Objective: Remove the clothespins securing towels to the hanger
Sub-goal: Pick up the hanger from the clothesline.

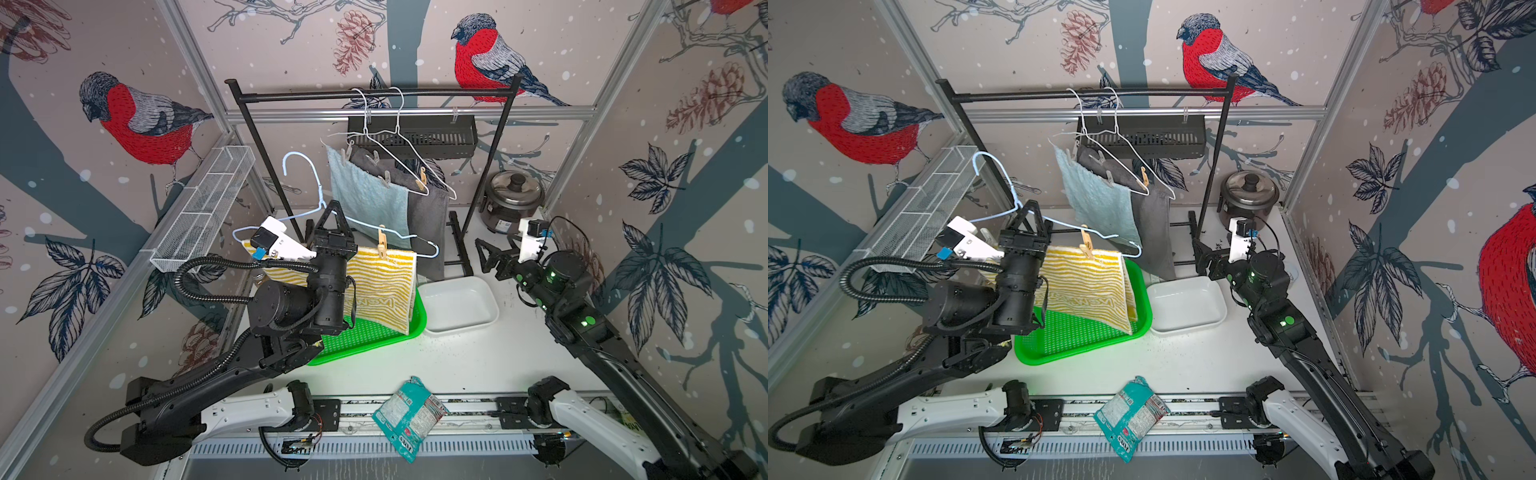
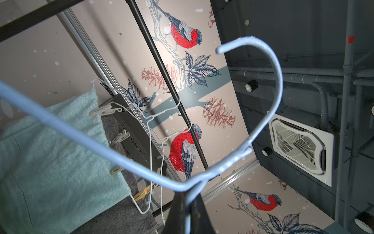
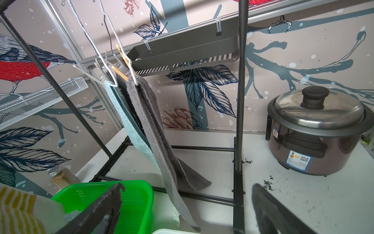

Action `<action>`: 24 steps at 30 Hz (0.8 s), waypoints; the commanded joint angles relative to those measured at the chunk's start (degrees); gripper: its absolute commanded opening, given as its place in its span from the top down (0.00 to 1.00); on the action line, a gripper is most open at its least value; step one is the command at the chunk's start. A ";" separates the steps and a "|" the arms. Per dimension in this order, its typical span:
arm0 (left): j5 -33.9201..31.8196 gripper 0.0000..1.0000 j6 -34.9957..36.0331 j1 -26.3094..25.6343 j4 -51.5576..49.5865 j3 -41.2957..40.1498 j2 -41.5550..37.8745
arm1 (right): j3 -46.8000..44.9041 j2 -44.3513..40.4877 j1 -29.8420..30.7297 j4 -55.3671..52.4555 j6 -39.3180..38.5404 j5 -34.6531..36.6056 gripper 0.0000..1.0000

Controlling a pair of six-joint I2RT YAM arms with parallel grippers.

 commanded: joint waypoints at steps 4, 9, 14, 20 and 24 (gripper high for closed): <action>0.08 1.00 -7.13 1.36 -2.35 -2.62 -1.10 | 3.80 1.00 0.07 -1.62 -2.52 -5.47 0.00; 1.26 1.00 -10.28 3.30 -6.01 -2.77 -0.59 | 10.32 3.10 0.07 -5.37 -6.46 -17.27 0.00; 5.14 1.00 -12.16 6.20 -6.51 -2.98 1.79 | 15.40 4.23 0.14 -6.99 -10.16 -31.93 0.00; 10.13 1.00 -14.45 9.02 -8.13 -2.94 4.07 | 22.39 8.56 0.84 -10.71 -14.90 -39.32 0.00; 13.01 1.00 -15.91 10.24 -9.19 -3.20 4.56 | 28.48 14.83 5.29 -14.71 -19.07 -38.38 0.04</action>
